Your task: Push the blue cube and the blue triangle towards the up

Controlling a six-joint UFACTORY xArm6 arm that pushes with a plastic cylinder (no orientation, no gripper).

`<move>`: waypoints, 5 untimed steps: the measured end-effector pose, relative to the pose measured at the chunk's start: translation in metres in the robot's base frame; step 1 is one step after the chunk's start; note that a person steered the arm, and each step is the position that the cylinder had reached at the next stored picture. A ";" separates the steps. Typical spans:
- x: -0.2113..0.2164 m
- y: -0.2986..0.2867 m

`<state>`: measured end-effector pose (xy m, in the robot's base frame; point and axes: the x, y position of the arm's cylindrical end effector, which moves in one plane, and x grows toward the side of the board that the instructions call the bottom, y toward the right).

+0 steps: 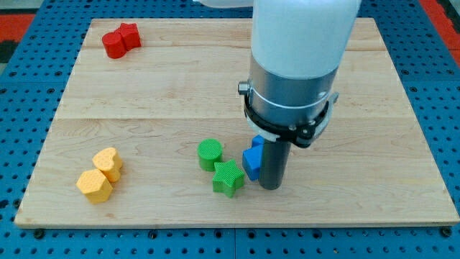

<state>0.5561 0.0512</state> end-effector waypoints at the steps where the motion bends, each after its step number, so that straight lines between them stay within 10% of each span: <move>1: -0.007 0.000; 5: -0.028 -0.002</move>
